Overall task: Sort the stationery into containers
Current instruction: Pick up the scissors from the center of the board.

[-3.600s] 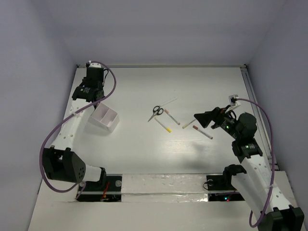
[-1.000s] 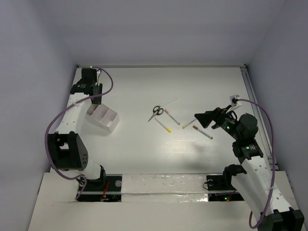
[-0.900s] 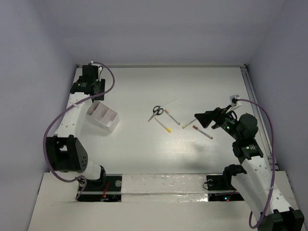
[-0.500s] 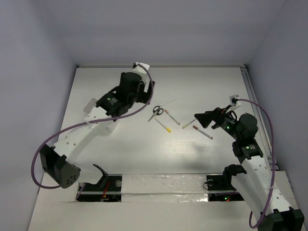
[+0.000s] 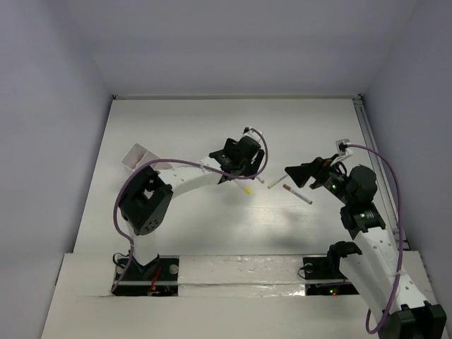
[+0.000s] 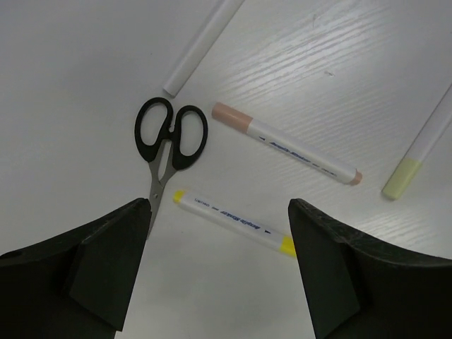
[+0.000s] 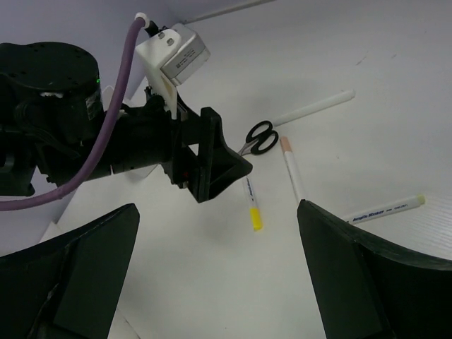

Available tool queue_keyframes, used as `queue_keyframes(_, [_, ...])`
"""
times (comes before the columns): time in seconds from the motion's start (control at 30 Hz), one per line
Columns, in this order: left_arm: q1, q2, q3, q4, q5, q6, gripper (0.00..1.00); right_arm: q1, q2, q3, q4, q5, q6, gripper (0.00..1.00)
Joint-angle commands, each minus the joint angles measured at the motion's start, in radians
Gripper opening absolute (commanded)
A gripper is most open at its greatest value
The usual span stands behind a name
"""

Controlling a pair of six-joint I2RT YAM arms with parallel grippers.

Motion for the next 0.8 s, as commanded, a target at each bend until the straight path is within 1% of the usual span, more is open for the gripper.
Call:
queue_keyframes(0.0, [0.011,-0.011,0.008,0.131,-0.017,-0.007,0.77,0.005,-0.002,0.018,0.024,0.014,-0.018,1.0])
queue_keyframes(0.1, [0.02,0.017,0.012,0.146,0.003,0.004,0.72,0.005,0.01,0.02,0.025,0.011,-0.018,1.0])
queue_keyframes(0.17, [0.029,0.04,0.012,0.171,0.02,0.016,0.59,0.005,0.012,0.02,0.025,0.013,-0.019,1.0])
queue_keyframes(0.2, [0.043,0.052,0.014,0.178,0.048,0.018,0.48,0.005,0.012,0.021,0.025,0.014,-0.019,1.0])
queue_keyframes(0.27, [0.052,0.066,0.015,0.178,0.065,0.024,0.36,0.005,0.012,0.021,0.025,0.019,-0.021,1.0])
queue_keyframes(0.33, [0.061,0.078,0.015,0.203,0.086,0.033,0.34,0.005,0.014,0.021,0.021,0.022,-0.024,1.0])
queue_keyframes(0.47, [0.062,0.103,0.02,0.192,0.086,0.062,0.3,0.005,0.014,0.023,0.019,0.031,-0.027,1.0])
queue_keyframes(0.7, [0.106,0.12,-0.006,0.212,0.106,0.071,0.3,0.005,0.021,0.023,0.018,0.036,-0.03,1.0])
queue_keyframes(0.77, [0.106,0.13,0.0,0.211,0.12,0.085,0.28,0.005,0.026,0.023,0.019,0.036,-0.028,1.0])
